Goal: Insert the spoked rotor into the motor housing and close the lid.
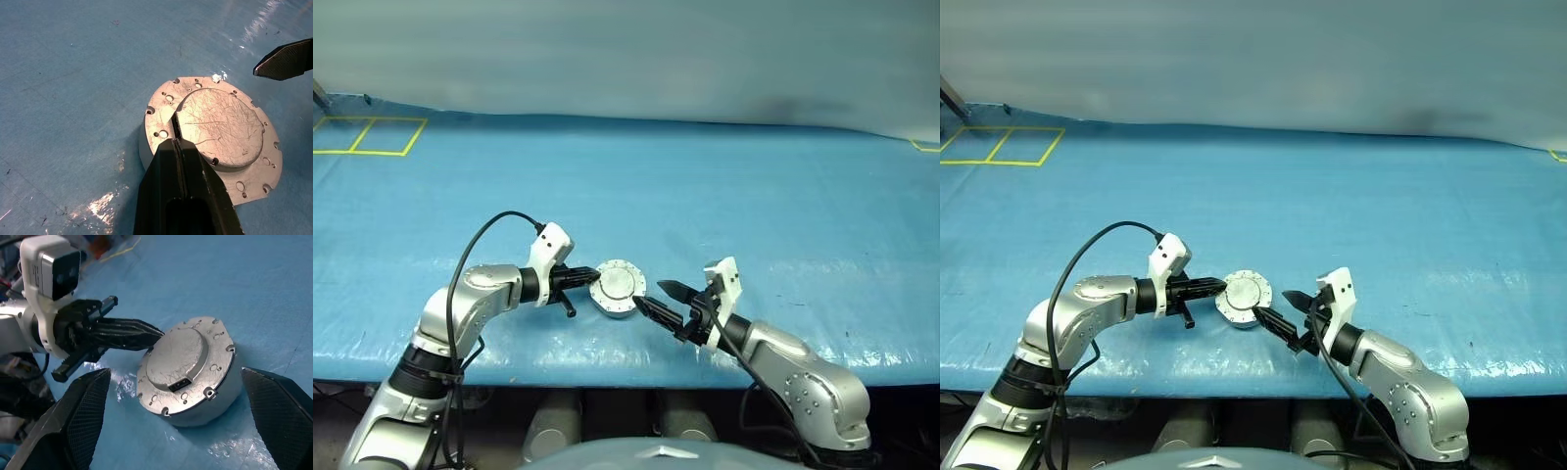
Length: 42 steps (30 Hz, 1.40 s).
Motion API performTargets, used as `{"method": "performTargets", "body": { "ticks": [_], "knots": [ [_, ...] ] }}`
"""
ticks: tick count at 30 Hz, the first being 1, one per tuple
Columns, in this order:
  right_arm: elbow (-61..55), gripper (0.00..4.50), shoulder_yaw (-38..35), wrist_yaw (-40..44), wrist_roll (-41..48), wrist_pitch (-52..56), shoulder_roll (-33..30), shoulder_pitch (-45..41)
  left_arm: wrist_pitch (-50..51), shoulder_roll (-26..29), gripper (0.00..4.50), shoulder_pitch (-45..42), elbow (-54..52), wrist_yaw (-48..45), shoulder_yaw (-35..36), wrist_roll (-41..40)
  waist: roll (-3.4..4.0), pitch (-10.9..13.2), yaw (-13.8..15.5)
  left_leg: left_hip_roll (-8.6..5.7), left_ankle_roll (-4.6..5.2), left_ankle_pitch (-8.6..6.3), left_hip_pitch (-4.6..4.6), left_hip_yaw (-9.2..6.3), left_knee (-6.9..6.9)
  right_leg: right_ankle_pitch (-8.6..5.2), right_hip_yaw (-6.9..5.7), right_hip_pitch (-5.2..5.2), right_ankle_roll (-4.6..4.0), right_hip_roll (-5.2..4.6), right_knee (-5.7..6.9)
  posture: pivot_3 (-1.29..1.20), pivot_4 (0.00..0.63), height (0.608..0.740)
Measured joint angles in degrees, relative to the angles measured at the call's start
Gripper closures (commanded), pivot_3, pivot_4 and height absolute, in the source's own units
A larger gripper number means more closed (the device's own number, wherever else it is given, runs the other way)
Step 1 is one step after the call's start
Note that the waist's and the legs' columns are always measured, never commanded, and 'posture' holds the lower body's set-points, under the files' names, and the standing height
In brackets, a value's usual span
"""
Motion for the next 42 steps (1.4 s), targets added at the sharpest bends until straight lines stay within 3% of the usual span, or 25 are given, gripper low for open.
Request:
{"method": "performTargets", "body": {
  "ticks": [10, 24, 35, 42],
  "knots": [
    [11.26, 0.02, -5.08, -13.00, 10.06, 6.37, 10.42, -4.09, -0.11, -0.25, 4.50, 0.16, -0.19, -0.34, 0.06, 0.54, 0.21, -0.12, 0.05, -0.04, 0.01, 0.00, -0.36, -0.01, -0.02, 0.00, -0.01, -0.31, -0.01, 0.00, -0.03, 0.00, 0.150, 0.740],
    [18.20, 0.02, -10.87, -22.83, 28.47, 12.61, 12.87, -3.34, -0.14, -1.34, 4.50, 0.76, -0.54, -0.32, 0.48, 1.42, 0.42, -0.25, 0.04, -0.04, 0.03, 0.00, -0.49, 0.00, 0.01, 0.00, -0.01, -0.46, 0.00, 0.00, -0.02, 0.00, 0.150, 0.740],
    [19.63, 3.35, -9.80, -24.87, 32.94, 11.45, 10.84, -1.46, -0.14, -1.26, 4.50, 0.94, -0.21, -0.48, 0.63, 2.08, 0.47, -0.25, -0.15, -0.02, 0.04, 0.00, -0.57, 0.02, -0.01, 0.00, -0.01, -0.58, 0.00, 0.02, -0.02, 0.00, 0.150, 0.740],
    [19.63, 3.36, -8.16, -24.54, 33.43, 10.09, 9.52, -1.04, -0.14, -1.27, 4.50, 0.98, -0.21, -0.52, 0.63, 2.12, 0.47, -0.26, -0.12, -0.02, 0.04, 0.00, -0.56, 0.02, 0.00, 0.00, -0.01, -0.56, 0.00, 0.02, -0.02, 0.00, 0.150, 0.740]
  ]
}}
